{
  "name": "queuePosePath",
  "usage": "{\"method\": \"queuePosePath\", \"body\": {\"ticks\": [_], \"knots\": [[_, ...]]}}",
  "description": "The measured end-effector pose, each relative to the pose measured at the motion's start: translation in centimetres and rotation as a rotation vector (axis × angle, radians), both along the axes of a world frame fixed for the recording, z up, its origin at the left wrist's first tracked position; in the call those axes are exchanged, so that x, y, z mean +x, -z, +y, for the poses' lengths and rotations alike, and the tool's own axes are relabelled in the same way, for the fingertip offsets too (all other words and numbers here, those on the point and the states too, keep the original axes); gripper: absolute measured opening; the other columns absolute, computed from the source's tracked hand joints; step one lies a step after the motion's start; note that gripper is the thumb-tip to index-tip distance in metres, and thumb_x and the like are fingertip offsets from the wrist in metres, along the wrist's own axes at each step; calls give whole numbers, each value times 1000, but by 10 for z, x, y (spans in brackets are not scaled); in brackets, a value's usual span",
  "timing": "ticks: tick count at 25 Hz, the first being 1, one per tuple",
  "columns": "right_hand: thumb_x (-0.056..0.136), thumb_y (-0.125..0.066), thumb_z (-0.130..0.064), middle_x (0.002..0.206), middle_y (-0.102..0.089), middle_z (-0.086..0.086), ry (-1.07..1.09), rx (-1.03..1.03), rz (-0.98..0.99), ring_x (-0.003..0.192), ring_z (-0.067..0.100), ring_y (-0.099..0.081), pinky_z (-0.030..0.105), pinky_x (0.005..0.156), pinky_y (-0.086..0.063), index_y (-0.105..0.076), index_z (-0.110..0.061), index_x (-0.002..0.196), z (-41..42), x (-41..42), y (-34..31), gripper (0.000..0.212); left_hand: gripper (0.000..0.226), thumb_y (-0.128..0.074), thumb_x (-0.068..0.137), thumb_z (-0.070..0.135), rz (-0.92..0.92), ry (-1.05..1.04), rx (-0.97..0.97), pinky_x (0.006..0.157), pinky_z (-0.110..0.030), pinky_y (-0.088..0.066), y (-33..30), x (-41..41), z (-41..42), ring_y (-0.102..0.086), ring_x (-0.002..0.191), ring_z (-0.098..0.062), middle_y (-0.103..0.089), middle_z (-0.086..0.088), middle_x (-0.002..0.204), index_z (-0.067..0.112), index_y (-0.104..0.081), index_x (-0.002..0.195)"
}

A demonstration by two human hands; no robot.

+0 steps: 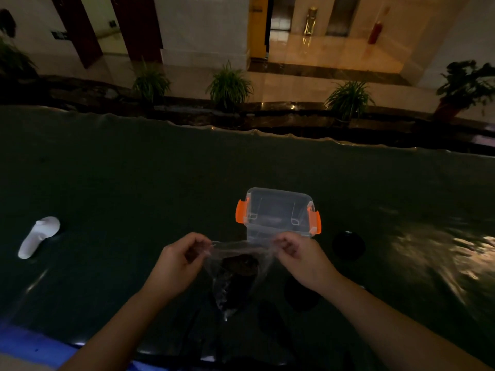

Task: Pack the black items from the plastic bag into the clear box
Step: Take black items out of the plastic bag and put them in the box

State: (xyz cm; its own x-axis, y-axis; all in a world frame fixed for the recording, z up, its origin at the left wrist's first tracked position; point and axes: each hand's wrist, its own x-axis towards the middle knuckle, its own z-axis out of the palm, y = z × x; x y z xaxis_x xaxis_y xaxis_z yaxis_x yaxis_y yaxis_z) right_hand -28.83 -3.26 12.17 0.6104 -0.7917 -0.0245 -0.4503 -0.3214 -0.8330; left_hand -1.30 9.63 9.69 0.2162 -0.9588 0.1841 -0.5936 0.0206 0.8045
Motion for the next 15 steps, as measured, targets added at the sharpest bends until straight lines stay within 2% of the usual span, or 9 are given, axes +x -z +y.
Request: {"method": "queuePosePath", "body": {"ticks": [2,4,5,7,9,12,13,15], "knots": [[95,-69,-25,108,-64,-19,-2,-172,-20,102,-3,-64,25,84,-59,-58,-43,114,14,1,-13,28,49,-74,86,4,26,12,13,75,-17,-57,0,-2,2,-71,90,-5,-69,22,103,47,-61,105],[94,-63,-39,108,-55,-26,-144,-411,15,103,-6,-58,14,82,-52,-52,-48,116,32,9,-29,25,49,-78,84,2,56,5,29,73,-20,-58,-2,-4,3,-71,84,-8,-69,17,97,42,-61,106],[95,-59,-41,110,-55,-25,-253,-479,42,104,-6,-56,13,83,-50,-54,-46,118,40,16,-36,24,49,-79,83,2,50,4,41,71,-19,-57,-4,-5,3,-70,81,-9,-69,15,94,41,-61,107],[98,-57,-36,118,-62,-14,-432,-544,85,108,0,-56,20,90,-50,-59,-32,126,52,30,-40,29,47,-80,82,3,21,13,88,71,-18,-55,-10,-6,5,-69,80,-9,-68,16,93,40,-63,106],[102,-55,-31,127,-65,0,-522,-607,184,116,12,-58,30,97,-50,-62,-20,133,59,40,-36,34,43,-81,82,7,-12,8,114,69,-18,-55,-17,-7,8,-69,79,-8,-69,14,87,42,-66,101],[104,-50,-29,120,-66,5,-475,-787,355,107,21,-60,37,89,-50,-67,-15,126,67,44,-30,31,35,-85,79,13,-60,11,158,62,-17,-51,-28,-8,12,-66,71,-7,-68,5,72,43,-71,89],[103,-50,-30,117,-64,5,-423,-773,390,104,22,-58,37,87,-49,-66,-16,127,68,44,-30,33,29,-87,77,18,-60,33,208,61,-19,-51,-33,-7,13,-66,69,-6,-71,6,72,42,-73,84],[103,-52,-30,122,-60,7,-361,-714,403,108,24,-56,39,91,-47,-57,-16,139,66,44,-27,39,17,-89,74,26,5,85,327,64,-22,-54,-39,-7,14,-69,68,-6,-75,12,75,39,-78,75]]}}
